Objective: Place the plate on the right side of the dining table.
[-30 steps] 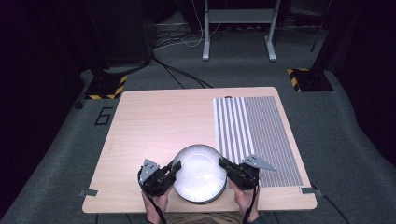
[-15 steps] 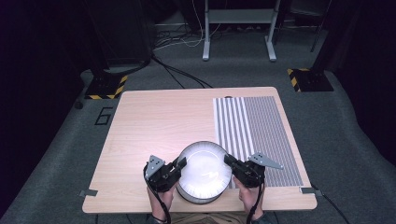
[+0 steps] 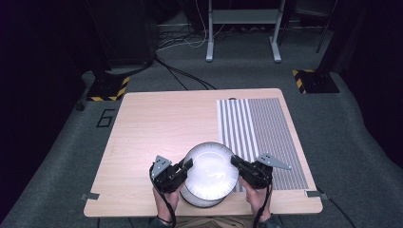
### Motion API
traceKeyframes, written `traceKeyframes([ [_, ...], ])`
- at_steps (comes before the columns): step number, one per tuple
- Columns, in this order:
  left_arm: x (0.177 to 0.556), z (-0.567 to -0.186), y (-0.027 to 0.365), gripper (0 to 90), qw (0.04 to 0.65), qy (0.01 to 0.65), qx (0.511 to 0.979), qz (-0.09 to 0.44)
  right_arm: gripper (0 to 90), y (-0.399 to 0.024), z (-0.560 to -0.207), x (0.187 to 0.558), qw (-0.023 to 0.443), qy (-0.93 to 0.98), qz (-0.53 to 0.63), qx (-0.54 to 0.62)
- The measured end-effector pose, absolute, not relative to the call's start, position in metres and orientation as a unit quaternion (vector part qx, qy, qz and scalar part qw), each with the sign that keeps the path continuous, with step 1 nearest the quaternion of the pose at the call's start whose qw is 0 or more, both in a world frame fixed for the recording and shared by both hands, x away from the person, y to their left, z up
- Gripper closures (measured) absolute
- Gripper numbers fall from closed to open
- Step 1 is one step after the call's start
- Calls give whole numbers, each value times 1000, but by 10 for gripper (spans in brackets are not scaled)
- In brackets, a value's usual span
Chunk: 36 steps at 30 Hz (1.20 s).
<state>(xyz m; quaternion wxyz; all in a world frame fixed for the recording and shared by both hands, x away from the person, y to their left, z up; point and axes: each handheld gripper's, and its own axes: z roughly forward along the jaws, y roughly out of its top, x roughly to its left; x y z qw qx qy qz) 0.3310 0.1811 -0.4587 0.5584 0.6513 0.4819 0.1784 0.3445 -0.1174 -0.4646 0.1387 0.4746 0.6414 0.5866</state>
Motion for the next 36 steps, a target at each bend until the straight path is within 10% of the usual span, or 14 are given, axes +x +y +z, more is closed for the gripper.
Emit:
traceKeyframes([
  [36, 372, -440, 131, 774, 558, 465, 670, 150, 829, -168, -453, 366, 138, 619, 581, 510],
])
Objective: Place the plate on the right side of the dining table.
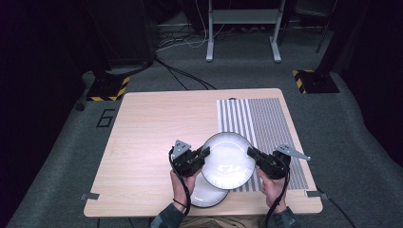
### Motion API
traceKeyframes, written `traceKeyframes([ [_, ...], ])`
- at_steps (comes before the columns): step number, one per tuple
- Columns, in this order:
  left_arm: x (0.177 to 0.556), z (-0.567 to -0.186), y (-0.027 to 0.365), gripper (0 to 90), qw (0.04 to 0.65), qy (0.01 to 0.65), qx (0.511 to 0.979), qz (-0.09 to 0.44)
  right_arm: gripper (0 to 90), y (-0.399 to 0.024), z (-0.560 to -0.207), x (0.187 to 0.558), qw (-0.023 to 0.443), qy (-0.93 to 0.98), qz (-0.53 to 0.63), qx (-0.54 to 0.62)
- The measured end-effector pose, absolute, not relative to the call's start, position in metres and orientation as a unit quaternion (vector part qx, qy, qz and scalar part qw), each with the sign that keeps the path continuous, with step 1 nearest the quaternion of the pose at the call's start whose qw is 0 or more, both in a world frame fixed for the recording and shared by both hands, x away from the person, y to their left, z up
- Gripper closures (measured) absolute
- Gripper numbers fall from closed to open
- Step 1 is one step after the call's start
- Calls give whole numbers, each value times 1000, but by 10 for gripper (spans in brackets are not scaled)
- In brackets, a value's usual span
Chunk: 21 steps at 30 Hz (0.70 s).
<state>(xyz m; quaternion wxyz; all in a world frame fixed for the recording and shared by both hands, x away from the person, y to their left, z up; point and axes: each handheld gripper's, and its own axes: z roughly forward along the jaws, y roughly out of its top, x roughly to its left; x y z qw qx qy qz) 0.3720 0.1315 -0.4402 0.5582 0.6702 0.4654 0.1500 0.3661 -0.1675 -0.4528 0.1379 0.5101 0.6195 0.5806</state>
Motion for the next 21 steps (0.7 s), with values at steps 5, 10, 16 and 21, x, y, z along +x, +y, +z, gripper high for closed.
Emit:
traceKeyframes([
  [5, 380, -437, 126, 773, 557, 463, 673, 146, 827, -174, -452, 369, 137, 613, 585, 514],
  [10, 385, -434, 121, 771, 556, 459, 678, 142, 828, -179, -449, 371, 141, 610, 585, 516],
  [16, 392, -431, 109, 773, 557, 455, 682, 134, 826, -191, -447, 374, 140, 603, 587, 521],
  [21, 398, -429, 100, 773, 557, 450, 685, 131, 824, -199, -445, 377, 143, 598, 587, 527],
])
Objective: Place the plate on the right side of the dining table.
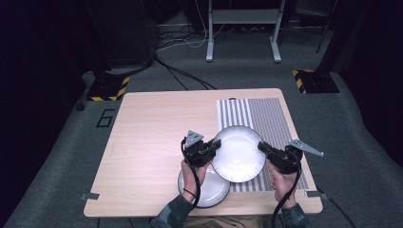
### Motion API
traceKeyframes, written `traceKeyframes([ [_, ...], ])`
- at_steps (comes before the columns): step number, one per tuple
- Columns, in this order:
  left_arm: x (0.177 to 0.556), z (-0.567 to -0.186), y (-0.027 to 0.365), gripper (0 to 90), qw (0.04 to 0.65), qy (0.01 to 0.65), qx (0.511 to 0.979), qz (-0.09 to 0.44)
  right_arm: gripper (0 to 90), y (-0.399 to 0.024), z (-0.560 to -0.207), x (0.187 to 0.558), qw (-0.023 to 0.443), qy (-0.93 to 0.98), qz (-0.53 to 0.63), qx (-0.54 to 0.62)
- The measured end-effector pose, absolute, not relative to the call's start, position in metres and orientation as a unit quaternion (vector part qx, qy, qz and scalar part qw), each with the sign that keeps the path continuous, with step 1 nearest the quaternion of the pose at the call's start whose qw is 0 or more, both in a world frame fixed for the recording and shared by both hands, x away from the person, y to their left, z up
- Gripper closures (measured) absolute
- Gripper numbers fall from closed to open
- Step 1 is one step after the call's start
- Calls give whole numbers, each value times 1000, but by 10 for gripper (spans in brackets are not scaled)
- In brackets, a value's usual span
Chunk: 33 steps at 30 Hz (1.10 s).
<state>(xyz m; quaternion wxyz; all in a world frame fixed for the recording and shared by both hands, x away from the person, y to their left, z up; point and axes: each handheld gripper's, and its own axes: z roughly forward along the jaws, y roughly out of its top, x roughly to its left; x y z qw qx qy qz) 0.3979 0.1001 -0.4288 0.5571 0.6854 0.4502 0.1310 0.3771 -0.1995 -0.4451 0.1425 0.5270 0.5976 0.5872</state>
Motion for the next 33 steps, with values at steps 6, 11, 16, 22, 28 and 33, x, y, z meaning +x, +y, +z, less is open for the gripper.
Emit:
traceKeyframes([
  [6, 404, -426, 93, 773, 556, 446, 689, 130, 824, -207, -443, 380, 146, 594, 589, 529],
  [11, 410, -424, 87, 772, 558, 444, 689, 126, 825, -213, -441, 383, 150, 591, 589, 530],
  [16, 416, -422, 80, 772, 558, 439, 693, 122, 826, -219, -440, 386, 154, 589, 589, 532],
  [22, 423, -422, 73, 770, 557, 435, 698, 115, 823, -226, -437, 388, 159, 584, 588, 537],
  [28, 429, -423, 70, 767, 549, 434, 706, 112, 824, -230, -439, 392, 162, 586, 585, 537],
  [33, 434, -424, 66, 761, 545, 434, 709, 108, 823, -232, -440, 395, 161, 585, 584, 539],
])
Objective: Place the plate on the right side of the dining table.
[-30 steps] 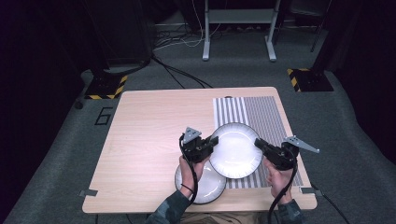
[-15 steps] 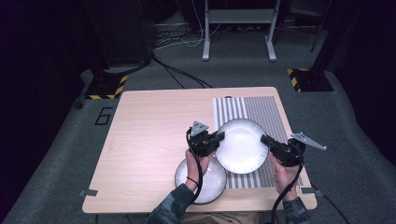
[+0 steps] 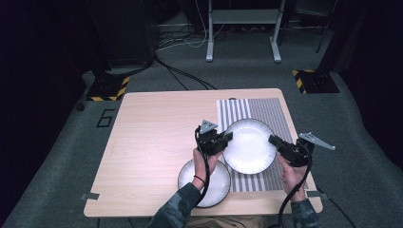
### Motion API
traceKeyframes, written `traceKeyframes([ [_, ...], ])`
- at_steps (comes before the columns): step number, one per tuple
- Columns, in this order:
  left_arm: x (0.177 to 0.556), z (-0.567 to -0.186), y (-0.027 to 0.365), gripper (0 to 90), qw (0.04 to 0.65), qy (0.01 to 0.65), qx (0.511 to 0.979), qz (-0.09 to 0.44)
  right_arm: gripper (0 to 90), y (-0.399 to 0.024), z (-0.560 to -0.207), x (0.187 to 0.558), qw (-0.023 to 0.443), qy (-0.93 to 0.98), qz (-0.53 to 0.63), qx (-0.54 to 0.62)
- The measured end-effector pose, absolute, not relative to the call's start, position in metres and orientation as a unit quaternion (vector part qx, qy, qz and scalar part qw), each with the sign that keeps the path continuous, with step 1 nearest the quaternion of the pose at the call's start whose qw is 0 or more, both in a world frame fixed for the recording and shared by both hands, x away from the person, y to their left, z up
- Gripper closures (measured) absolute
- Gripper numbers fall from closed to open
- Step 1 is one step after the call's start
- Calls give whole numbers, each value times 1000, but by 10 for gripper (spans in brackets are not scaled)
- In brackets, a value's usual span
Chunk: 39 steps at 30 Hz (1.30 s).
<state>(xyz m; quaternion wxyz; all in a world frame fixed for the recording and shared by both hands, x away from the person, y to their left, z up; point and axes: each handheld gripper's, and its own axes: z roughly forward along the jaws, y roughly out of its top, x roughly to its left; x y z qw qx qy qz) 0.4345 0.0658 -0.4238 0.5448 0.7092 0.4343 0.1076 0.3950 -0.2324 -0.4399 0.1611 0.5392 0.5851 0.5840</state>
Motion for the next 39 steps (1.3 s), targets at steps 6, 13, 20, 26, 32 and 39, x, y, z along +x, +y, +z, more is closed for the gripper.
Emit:
traceKeyframes([
  [6, 442, -426, 61, 760, 541, 437, 711, 100, 823, -237, -441, 400, 164, 586, 581, 541],
  [13, 450, -428, 54, 757, 532, 433, 720, 104, 823, -242, -446, 407, 155, 585, 575, 551],
  [20, 455, -428, 49, 755, 529, 432, 723, 106, 823, -246, -447, 411, 158, 583, 572, 554],
  [26, 460, -428, 44, 751, 527, 432, 724, 103, 822, -250, -446, 414, 159, 582, 571, 557],
  [32, 466, -431, 41, 749, 525, 437, 725, 94, 823, -254, -447, 417, 153, 581, 569, 561],
  [39, 472, -433, 36, 745, 520, 438, 727, 97, 823, -258, -450, 422, 150, 580, 566, 566],
])
